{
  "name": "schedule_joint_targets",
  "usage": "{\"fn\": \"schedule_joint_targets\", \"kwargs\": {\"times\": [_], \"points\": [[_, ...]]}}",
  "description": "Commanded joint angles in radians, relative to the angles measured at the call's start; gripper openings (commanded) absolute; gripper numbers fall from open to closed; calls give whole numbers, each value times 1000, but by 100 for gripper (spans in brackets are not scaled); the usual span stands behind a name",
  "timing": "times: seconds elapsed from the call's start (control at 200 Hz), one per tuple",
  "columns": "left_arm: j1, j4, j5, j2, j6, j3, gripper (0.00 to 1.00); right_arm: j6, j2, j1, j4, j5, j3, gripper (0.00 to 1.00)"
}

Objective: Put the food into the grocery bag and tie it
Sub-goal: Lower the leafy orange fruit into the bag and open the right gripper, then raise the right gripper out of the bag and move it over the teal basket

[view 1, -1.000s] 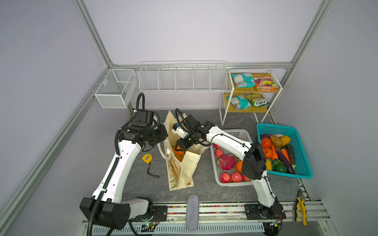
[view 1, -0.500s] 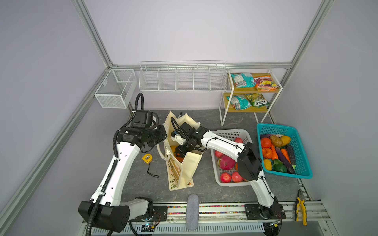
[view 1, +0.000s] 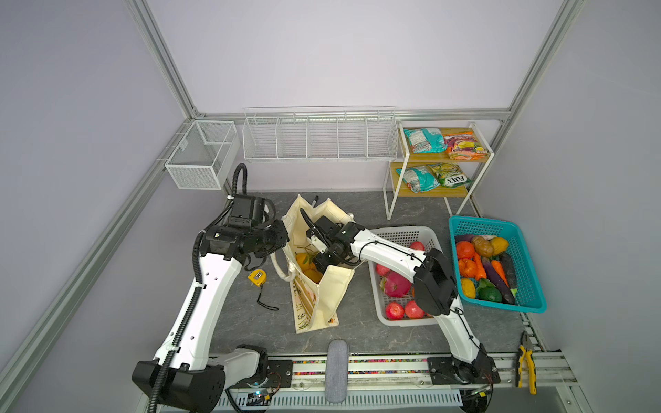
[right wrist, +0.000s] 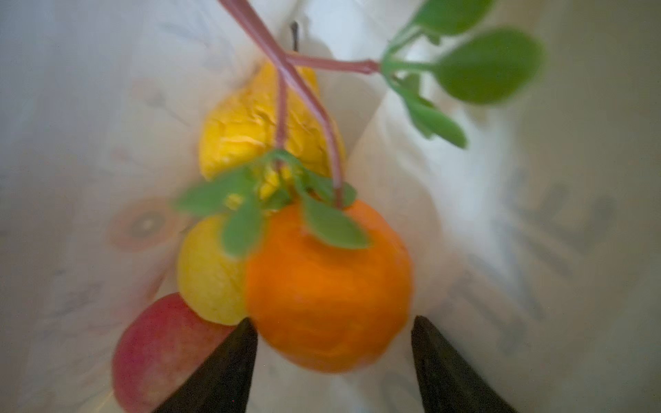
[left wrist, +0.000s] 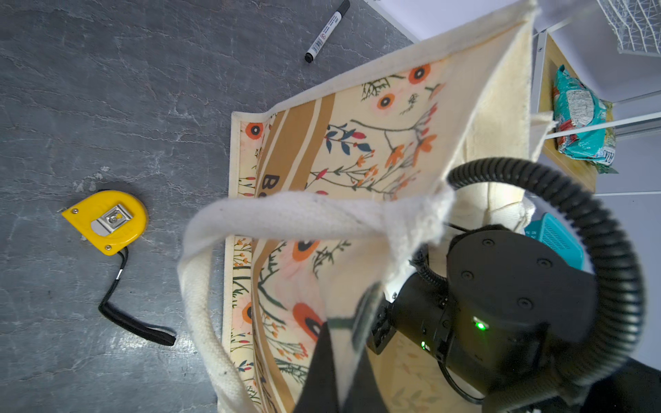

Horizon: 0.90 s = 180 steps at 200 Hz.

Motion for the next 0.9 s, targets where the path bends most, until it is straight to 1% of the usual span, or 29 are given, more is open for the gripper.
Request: {"fn": "schedule_joint_targets", "kwargs": {"times": [0.0,0.125,0.205,0.305,0.325,0.395,0.505,0.53,0.59,0.61,0.625,0.635,0.77,0.895], "points": [[-4,9,-35,-30,-9,17,0,-12,29,-14,-62,131,24,75],[-4,1,-55,-29,-7,23,0,-2,28,-16,-79,173,25,79],[-3,-14,-85,-26,-7,27,0,0,27,-17,-87,219,24,84],[-1,-26,-114,-25,-9,28,0,-1,21,-21,-87,276,21,87],[-1,-28,-116,-25,-9,29,0,0,21,-23,-117,290,22,87],[0,-29,-121,-21,-10,31,0,2,15,-29,-130,323,25,89],[2,-26,-122,-13,-9,32,0,-5,0,-37,-134,338,27,91],[2,-24,-120,-10,-7,31,0,-6,-4,-40,-133,329,25,92],[2,-9,-109,-7,-7,24,0,-7,-23,-42,-110,290,15,100],[3,-1,-104,-4,-7,22,0,-7,-33,-42,-103,277,6,96],[4,5,-99,-4,-7,19,0,-6,-40,-42,-85,266,-1,89],[4,10,-96,-2,-7,17,0,-7,-46,-42,-69,258,-6,88],[4,65,-48,18,-16,-2,0,-3,-114,-38,40,147,-67,88],[4,88,-36,26,-18,-7,0,-8,-170,-36,97,53,-79,88]]}}
